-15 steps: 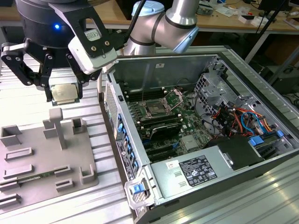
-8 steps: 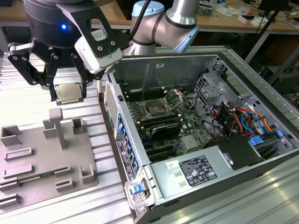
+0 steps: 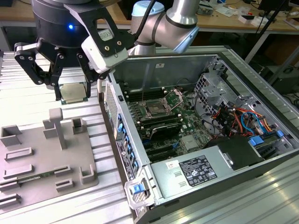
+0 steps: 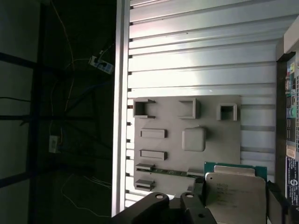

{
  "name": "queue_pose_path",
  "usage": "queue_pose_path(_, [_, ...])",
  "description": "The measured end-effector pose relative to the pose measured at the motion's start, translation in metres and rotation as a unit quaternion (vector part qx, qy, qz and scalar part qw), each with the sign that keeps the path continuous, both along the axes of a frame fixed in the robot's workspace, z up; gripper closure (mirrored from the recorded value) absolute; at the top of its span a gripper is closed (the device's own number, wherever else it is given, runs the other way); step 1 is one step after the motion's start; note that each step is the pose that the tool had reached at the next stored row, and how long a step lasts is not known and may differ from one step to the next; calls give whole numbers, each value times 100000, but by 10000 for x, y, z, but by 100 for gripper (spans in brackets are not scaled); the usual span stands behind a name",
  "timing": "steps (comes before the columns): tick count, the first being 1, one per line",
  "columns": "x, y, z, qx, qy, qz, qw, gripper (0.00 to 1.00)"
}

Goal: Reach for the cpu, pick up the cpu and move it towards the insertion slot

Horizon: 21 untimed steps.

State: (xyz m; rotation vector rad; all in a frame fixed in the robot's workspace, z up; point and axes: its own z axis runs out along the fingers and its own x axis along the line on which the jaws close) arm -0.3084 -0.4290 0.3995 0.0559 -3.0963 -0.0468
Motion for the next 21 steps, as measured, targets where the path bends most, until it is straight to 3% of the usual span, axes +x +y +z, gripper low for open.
queue_pose_path(9, [101,0,0,4,-2,-4,100000,45])
queue_pose_path(21, [299,0,-3,-2,-5,-4,100000,45])
